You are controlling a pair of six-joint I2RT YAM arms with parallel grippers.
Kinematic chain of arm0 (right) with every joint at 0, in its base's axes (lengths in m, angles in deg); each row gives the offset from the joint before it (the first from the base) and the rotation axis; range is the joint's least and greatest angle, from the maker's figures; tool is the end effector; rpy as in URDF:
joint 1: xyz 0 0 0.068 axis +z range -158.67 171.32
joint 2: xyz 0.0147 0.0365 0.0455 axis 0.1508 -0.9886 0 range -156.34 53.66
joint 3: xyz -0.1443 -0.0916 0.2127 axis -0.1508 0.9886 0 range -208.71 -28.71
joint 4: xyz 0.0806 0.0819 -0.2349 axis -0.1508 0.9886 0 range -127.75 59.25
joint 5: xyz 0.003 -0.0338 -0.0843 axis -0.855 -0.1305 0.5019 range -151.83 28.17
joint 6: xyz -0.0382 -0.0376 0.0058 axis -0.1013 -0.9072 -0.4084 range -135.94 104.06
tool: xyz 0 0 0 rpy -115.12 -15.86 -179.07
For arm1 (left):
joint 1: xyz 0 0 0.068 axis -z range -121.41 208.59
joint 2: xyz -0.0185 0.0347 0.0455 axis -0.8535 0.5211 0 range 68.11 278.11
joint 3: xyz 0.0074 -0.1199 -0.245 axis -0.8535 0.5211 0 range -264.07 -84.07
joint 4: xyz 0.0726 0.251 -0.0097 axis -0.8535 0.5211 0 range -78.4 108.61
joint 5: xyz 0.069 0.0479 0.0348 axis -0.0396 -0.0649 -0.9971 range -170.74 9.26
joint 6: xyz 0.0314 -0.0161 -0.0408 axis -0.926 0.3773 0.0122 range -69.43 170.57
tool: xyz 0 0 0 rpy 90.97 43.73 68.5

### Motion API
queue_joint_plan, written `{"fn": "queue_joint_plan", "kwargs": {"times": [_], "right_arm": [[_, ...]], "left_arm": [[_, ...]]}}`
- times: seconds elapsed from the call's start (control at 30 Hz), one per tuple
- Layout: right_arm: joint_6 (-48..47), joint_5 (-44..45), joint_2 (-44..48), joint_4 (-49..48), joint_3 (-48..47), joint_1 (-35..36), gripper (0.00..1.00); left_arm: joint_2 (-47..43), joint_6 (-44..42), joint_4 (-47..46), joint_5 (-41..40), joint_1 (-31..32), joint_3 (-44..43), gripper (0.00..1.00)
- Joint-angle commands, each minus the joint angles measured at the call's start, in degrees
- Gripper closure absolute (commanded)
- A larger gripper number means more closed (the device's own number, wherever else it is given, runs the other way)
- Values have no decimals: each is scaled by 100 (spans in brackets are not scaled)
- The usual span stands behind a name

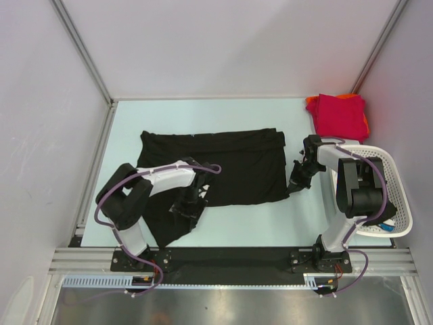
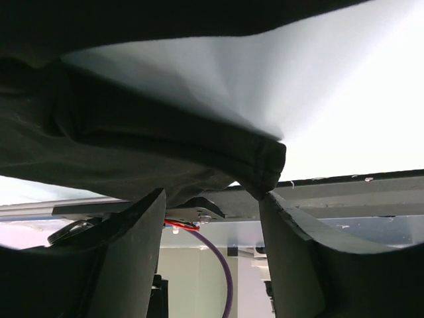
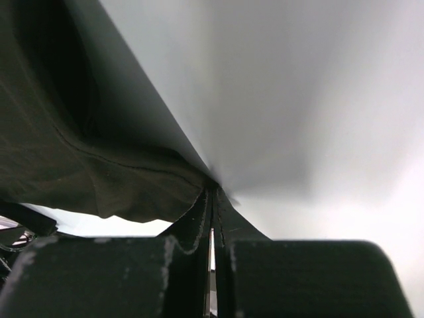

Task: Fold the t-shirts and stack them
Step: Grap the side of the flattened tshirt closest away from the robot with both arms

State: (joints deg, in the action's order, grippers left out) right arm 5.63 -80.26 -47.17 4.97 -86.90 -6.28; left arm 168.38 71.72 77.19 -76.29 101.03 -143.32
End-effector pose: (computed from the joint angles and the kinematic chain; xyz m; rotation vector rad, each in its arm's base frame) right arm 0.2985 0.0237 0.1436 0.4940 3.0474 0.5159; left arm 0.1900 -0.1776 0.1528 -0.5108 -2.8060 -0.1252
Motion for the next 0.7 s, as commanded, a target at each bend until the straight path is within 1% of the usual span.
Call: {"fn": "queue_joint_plan", "kwargs": {"times": [0.0,0.07,0.1,0.17,0.27,0.3,0.33,0.37,0.43,0.47,0.6,0.67], "right_arm": [[-100,-37,-103,-387,-201,-20,100],[-108,-55,-103,-387,-192,-20,100],[-108,-55,-112,-387,-201,-20,100],[-108,-99,-103,-387,-201,-20,100],[-143,-116,-103,-378,-210,-20,100],[-135,-125,-94,-378,-210,-28,100],[-143,-125,-85,-370,-219,-20,100],[-161,-125,-85,-361,-227,-20,100],[-170,-108,-50,-343,-236,-20,100],[-179,-108,-41,-343,-228,-28,100],[-161,-178,-68,-387,-227,-28,100],[-179,-195,-85,-387,-254,-20,100]], "left_arm": [[-394,179,-133,-49,19,18,37],[-482,197,-168,-58,28,0,37],[-508,197,-177,-84,28,0,35],[-605,215,-212,-58,37,9,34],[-946,258,-309,-14,37,123,27],[-1035,276,-248,-84,19,141,24],[-1131,380,-239,-154,-7,219,23],[-1463,451,-256,-59,-190,299,20],[-1851,609,-449,143,-524,579,20],[-2044,619,-476,83,-561,615,20],[-1793,618,-423,197,-552,738,20],[-1861,697,-537,258,-570,984,20]]}}
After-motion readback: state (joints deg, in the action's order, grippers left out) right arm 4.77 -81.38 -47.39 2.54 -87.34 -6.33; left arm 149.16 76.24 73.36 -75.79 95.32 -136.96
